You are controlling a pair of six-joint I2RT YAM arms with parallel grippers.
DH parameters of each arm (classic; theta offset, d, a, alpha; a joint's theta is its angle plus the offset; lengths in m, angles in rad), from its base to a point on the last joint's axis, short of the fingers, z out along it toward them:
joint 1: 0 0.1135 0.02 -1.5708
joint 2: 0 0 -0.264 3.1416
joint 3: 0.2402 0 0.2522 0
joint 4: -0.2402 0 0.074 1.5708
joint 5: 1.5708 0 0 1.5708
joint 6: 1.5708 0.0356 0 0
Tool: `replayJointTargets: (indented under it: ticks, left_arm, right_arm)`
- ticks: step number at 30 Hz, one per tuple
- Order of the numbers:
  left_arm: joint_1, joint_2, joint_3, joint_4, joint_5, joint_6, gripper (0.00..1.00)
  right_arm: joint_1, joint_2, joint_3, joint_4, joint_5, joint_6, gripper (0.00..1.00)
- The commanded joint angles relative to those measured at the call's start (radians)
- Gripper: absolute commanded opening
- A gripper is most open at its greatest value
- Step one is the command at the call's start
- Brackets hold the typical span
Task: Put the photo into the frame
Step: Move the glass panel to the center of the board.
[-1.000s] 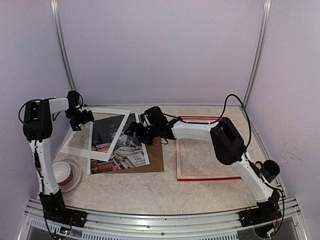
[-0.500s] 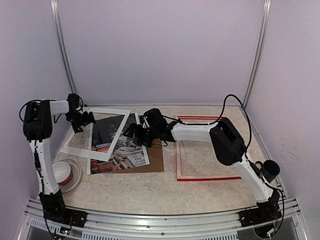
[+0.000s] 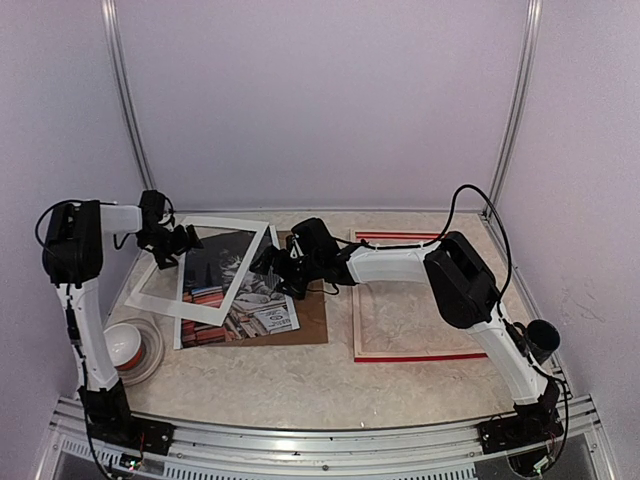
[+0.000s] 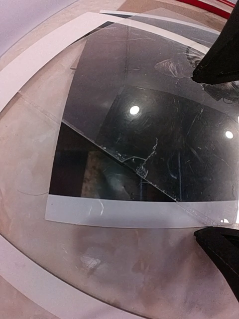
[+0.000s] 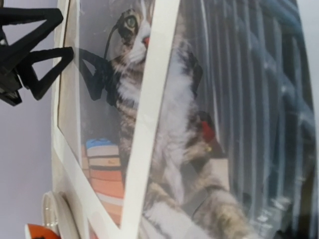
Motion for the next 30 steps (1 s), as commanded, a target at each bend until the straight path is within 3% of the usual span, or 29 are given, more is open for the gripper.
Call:
replayJointTargets:
  ticks: [1, 13, 30]
  left_arm:
    - [-0.026, -0.005, -0.065, -0.048, 0.088, -0.044, 0.99]
    - [-0.081, -0.052, -0.13, 0.008, 0.125, -0.088, 0.99]
    - [-0.098, -0.096, -0.178, 0.056, 0.142, -0.131, 0.99]
  right_arm:
    - [0.008, -0.006, -0.011, 0.002, -0.047, 0.073, 1.0]
    - [-0.005, -0.249, -0.351, 0.05, 0.028, 0.147, 1.0]
    - [-0.026, -0.243, -0.342, -0.124, 0.011, 0.249, 1.0]
